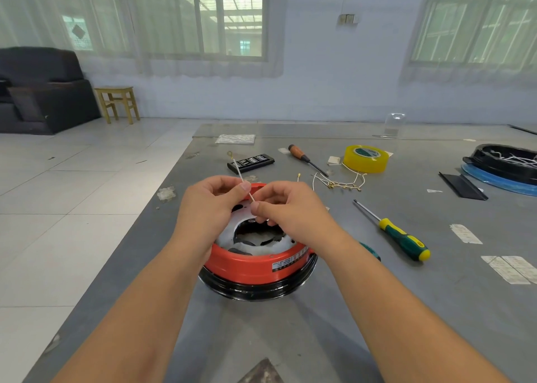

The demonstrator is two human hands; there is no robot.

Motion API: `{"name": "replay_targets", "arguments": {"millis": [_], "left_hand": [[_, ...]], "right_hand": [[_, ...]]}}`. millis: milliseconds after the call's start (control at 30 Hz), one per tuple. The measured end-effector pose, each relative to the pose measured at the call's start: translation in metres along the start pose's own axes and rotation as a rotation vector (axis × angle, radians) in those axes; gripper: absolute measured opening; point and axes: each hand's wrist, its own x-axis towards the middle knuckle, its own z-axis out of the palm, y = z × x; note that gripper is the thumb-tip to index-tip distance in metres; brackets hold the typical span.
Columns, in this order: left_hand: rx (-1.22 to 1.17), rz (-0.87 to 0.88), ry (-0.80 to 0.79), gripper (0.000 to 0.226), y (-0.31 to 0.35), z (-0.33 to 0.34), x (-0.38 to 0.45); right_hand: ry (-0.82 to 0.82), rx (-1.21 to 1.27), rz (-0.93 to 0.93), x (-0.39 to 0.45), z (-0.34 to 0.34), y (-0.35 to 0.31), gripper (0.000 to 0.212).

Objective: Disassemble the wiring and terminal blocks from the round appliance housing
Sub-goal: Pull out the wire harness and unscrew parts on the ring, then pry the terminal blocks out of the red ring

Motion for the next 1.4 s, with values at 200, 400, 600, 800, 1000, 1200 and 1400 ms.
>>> {"name": "replay_targets", "arguments": {"millis": [200,400,600,800,1000,1200,1400], "left_hand": [[0.292,0.221,0.025,0.023,-0.018,-0.021,0.007],[0.103,0.226,-0.088,0.029,-0.062,-0.035,0.003],[0.057,0.281,-0.019,0.036,-0.075,-0.032,0.003],[0.029,0.292,-0.024,0.037,-0.082,-0.031,0.008],[0.012,0.296,-0.034,0.037,-0.086,-0.032,0.012],[0.0,0.302,-0.052,0.036,-0.09,-0.032,0.015],[-0.11,0.23,-0.029,0.044,-0.094,-0.036,0.022]], "right_hand": [[0.226,0.034,0.089,0.012,-0.027,0.013,0.006],[0.406,-0.119,0.336,0.052,-0.072,0.048,0.011],[0.274,-0.397,0.515,0.119,-0.081,0.055,0.015],[0.115,-0.564,0.598,0.165,-0.058,0.057,0.015],[0.046,-0.838,0.582,0.181,-0.045,0.067,0.005],[0.071,-0.631,0.532,0.175,-0.059,0.068,0.025],[0.1,-0.554,0.198,0.1,-0.063,0.026,0.02]]}}
